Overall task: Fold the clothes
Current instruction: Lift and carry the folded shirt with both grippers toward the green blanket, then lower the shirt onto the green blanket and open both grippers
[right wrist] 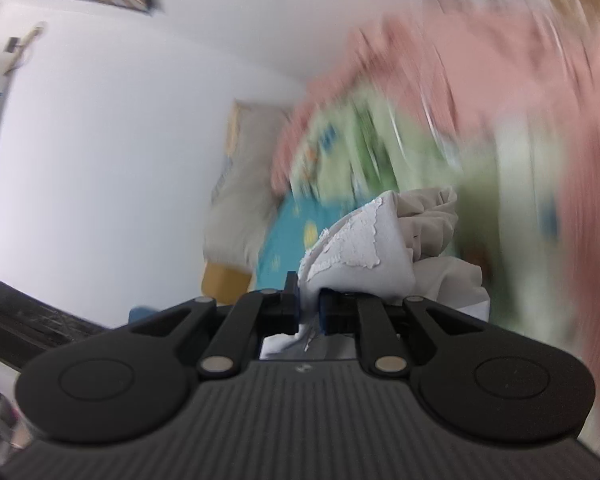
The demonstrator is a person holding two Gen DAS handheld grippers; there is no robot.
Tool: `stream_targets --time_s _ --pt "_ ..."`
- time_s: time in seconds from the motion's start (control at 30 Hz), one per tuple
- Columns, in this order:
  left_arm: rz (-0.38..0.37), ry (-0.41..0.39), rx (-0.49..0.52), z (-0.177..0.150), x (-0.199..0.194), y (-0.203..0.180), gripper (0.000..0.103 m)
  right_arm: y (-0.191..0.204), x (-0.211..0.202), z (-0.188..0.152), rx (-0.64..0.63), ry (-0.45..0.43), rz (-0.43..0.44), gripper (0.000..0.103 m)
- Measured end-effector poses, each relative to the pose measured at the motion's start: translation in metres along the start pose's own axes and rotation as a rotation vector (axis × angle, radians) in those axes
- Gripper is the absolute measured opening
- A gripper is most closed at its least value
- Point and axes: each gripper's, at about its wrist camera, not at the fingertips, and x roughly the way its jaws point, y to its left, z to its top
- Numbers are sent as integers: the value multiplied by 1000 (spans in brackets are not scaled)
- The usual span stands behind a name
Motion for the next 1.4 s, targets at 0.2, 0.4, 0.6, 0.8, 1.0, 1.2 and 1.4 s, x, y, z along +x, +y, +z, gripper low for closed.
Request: stream_targets --time_s 0.2,0.4,0.6,0.8,1.0,1.2,1.4 --pt "-166 59 163 -17 89 -79 30 30 -57 75 -208 -256 -54 12" --pt "-26 189 309 -76 163 -33 32 -37 -65 61 -266 -247 -298 13" --pt "77 249 375 -117 163 24 36 -97 -62 18 -224 -134 -408 13" --pt "160 239 485 -117 143 7 73 -77 -69 10 -275 -108 -502 17" --pt "227 144 669 -130 95 -34 103 -42 -95 -6 -351 -166 -490 86" --pt "239 31 793 -143 30 -68 103 0 -131 -29 -453 -246 -463 86" --pt "242 -78 878 -158 -36 -93 103 42 -166 -59 -557 -301 -424 86"
